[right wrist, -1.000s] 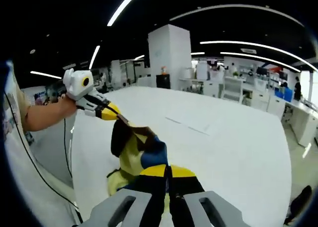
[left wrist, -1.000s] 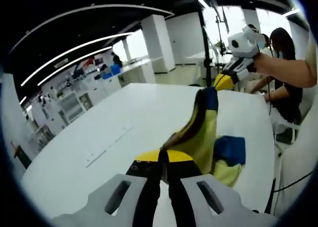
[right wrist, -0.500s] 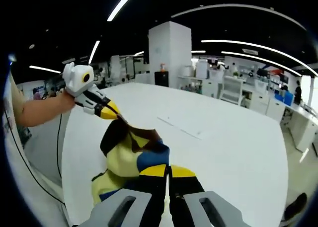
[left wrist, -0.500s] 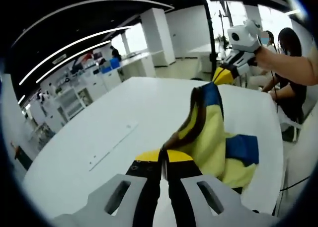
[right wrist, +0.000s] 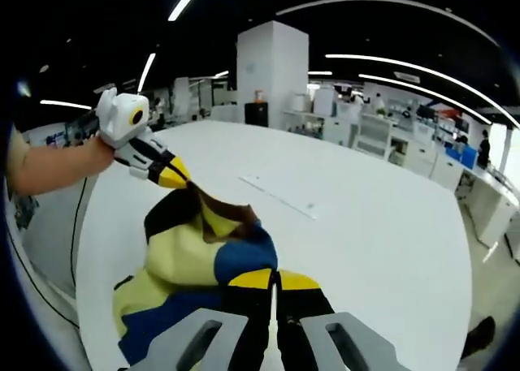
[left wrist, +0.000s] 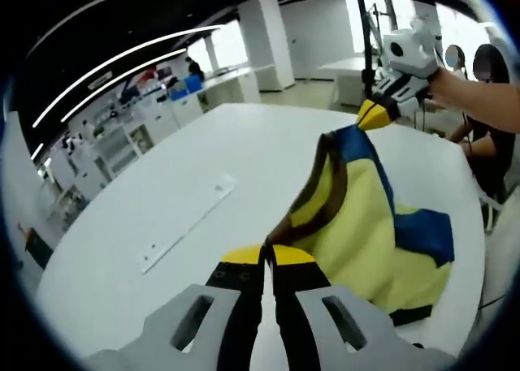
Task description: Fold the garment on the visible template until the final outline fits inside the template.
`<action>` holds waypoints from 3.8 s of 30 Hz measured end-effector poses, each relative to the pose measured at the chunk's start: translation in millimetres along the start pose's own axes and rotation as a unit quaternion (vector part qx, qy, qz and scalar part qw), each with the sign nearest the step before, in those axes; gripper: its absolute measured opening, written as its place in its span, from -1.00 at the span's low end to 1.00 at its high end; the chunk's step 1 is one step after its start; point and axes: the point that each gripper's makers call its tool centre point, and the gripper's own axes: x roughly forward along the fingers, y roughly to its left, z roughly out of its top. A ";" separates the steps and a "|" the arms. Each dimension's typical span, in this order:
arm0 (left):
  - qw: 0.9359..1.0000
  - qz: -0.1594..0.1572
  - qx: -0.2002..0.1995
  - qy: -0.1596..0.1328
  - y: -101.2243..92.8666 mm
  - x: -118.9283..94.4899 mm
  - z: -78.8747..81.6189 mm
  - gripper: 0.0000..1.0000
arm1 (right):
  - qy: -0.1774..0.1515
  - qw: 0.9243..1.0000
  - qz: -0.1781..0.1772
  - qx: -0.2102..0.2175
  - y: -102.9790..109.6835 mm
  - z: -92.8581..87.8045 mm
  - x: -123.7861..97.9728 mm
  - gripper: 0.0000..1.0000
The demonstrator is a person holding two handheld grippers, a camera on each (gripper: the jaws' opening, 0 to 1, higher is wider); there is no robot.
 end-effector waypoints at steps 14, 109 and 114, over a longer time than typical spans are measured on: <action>0.999 0.012 0.018 0.035 25.7 40.2 -2.0 -1.00 | 0.040 0.999 -0.018 0.003 -29.7 -23.2 34.4 -1.00; 0.983 -0.027 -0.182 0.002 -39.0 -19.3 -54.4 0.06 | -0.026 0.995 -0.006 0.095 42.6 -42.5 -12.6 0.10; 0.982 -0.034 -0.185 0.006 -49.7 -21.5 -61.2 0.04 | -0.023 0.995 -0.001 0.099 51.2 -49.3 -13.4 0.08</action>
